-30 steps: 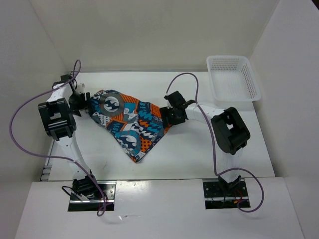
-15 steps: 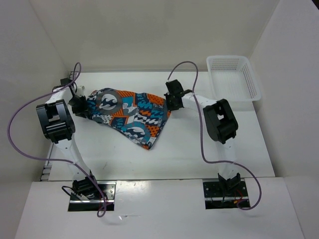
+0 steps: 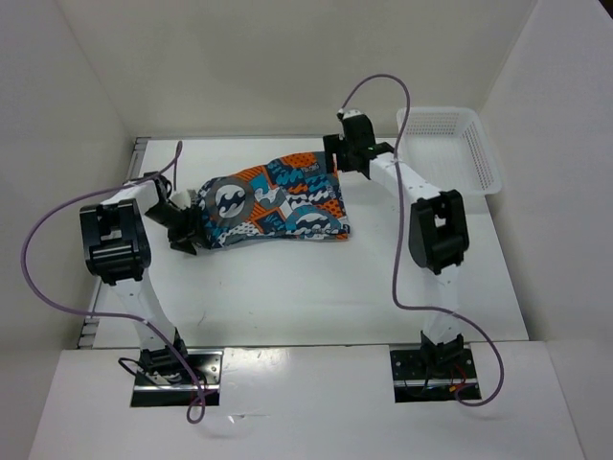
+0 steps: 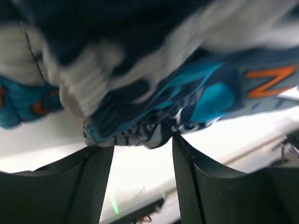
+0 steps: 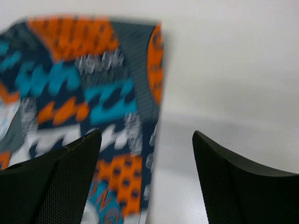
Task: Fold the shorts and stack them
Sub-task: Fold the shorts
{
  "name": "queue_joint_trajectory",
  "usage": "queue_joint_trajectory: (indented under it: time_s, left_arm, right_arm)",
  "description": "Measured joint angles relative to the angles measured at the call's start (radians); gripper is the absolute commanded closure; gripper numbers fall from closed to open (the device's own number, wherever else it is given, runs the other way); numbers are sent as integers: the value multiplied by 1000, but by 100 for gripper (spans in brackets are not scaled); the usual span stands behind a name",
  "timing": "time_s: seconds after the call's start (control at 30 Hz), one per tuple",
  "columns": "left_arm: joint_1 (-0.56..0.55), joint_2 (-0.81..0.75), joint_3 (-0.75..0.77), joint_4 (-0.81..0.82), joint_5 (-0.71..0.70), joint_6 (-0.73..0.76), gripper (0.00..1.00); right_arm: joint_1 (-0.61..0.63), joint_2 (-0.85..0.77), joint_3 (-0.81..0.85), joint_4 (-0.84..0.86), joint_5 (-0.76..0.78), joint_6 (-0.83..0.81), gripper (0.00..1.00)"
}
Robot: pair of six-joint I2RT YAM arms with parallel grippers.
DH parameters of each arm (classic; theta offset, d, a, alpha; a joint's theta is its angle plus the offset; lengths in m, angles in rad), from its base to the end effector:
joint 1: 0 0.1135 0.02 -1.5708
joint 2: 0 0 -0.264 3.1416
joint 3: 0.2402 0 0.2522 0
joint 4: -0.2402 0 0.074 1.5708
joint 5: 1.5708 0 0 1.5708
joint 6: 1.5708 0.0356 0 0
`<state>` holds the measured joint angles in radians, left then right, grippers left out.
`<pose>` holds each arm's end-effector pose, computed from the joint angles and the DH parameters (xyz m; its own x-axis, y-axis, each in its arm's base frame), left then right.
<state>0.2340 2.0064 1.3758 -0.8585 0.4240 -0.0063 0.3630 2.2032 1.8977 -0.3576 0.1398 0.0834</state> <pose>0.3665 0.0723 0.1508 -0.9684 -0.2367 -0.0790 -0.1848 0.8929 -0.4106 0.4821 0.1778 0.2427 -0.5942 -0.1374 -0.7925 -0.2001 0.9796 -0.0198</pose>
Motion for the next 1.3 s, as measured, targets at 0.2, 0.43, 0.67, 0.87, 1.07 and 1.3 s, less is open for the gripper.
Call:
queue_joint_trajectory:
  time_s: [0.2, 0.43, 0.67, 0.87, 1.07, 1.3]
  left_arm:
    - [35, -36, -76, -63, 31, 1, 37]
    - [45, -54, -82, -91, 72, 1, 35]
    - [57, -163, -77, -104, 79, 2, 26]
    - [63, -177, -21, -36, 21, 2, 16]
    - [53, -64, 9, 37, -69, 2, 15]
    - [42, -28, 3, 72, -114, 2, 62]
  right_arm:
    - [1, -336, -440, -38, -155, 110, 14]
    - [1, -344, -623, -78, -214, 225, 13]
    - [1, -322, -622, -74, -255, 366, 14]
    - [1, -291, -636, -82, -262, 437, 28]
    - [1, -295, -689, -74, -313, 449, 100]
    - [-1, -308, -713, -69, -335, 409, 100]
